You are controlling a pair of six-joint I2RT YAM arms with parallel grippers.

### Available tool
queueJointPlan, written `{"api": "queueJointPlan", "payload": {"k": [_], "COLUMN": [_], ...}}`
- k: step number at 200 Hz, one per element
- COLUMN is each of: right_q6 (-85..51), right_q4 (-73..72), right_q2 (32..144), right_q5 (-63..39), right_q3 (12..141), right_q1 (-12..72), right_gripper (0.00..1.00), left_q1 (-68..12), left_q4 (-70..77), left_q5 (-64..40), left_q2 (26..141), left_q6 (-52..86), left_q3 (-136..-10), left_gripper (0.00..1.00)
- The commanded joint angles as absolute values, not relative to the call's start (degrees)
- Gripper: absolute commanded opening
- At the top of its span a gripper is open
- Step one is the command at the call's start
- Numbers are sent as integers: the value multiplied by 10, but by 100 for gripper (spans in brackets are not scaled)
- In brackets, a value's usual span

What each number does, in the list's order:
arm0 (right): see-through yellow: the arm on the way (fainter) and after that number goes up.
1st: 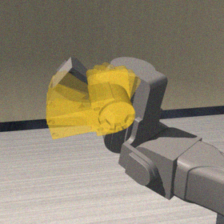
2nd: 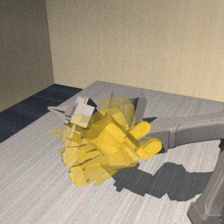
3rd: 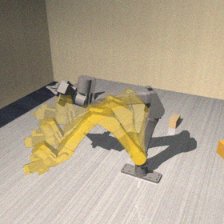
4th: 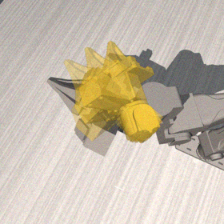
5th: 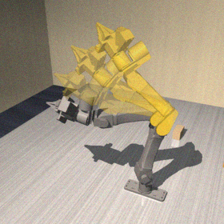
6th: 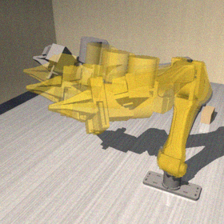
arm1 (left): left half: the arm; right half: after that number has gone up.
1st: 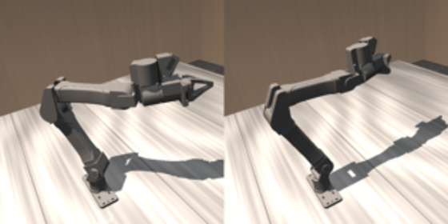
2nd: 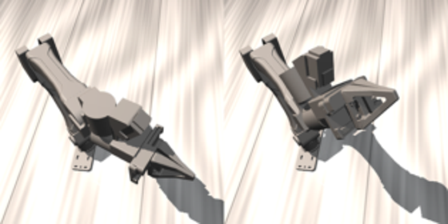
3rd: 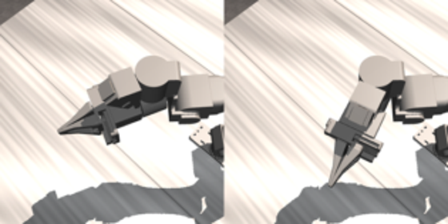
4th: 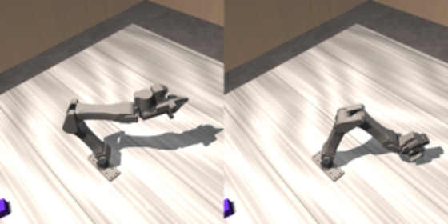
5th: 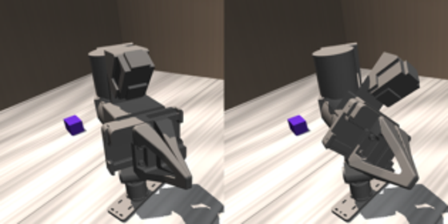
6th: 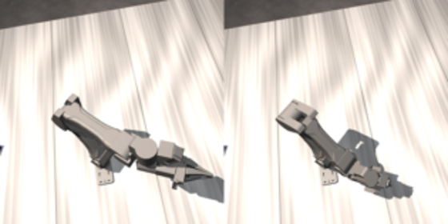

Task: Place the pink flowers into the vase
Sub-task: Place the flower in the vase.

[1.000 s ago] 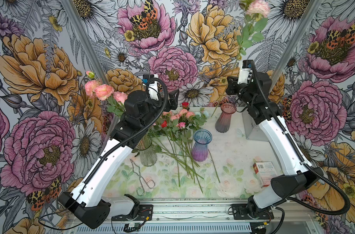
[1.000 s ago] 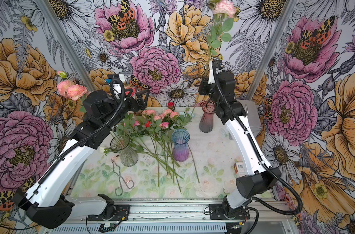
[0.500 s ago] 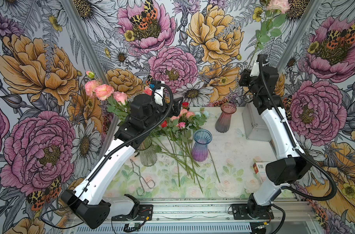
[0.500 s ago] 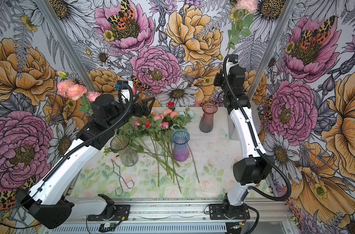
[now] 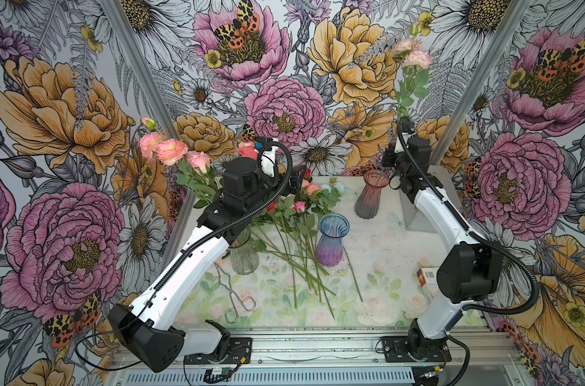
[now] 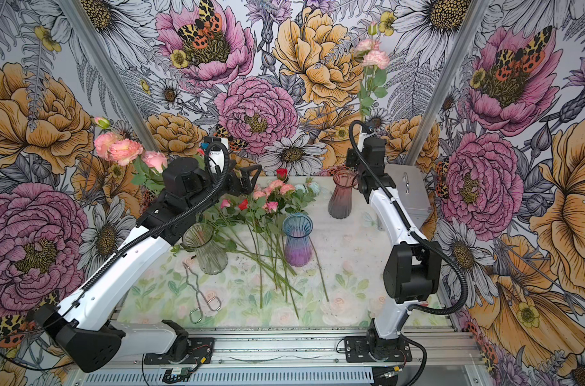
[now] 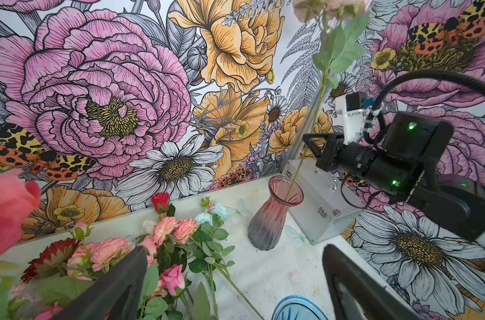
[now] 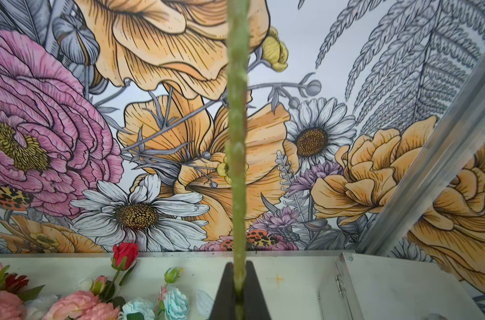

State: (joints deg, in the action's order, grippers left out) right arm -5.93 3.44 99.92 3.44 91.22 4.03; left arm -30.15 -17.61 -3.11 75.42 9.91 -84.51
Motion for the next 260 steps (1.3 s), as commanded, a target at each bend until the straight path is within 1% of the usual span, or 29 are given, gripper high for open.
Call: {"api": "queueJointPlan", "payload": {"k": [1,85,177,190,238,260], "right_q6": [-61,-89,-86,-88,-97,-100], "right_q4": [-31,-87,-92,-83,-83,-82], "right_q2": [972,966,977,983,994,994], "right_q5": [37,34,34,35,39,42], "right_q3": [897,782,748,751,746,746], "right_q1": [37,40,53,54,54,54], "right_gripper": [0,0,0,2,4,8], "left_q1": [-308,-333,-335,-336,-338,-338], "left_q4": [-160,-154,-154,-154,-156,-159], "left_q5": [-45,-31,-30,-32,-32,-32], "left_q2": [756,748,743,745,741,739], "left_q6": [96,94,95,97,94,94], "left_q3": [-836,-814,-806,-807,-810,-810], "left_gripper": [99,99,99,99,98,99]}}
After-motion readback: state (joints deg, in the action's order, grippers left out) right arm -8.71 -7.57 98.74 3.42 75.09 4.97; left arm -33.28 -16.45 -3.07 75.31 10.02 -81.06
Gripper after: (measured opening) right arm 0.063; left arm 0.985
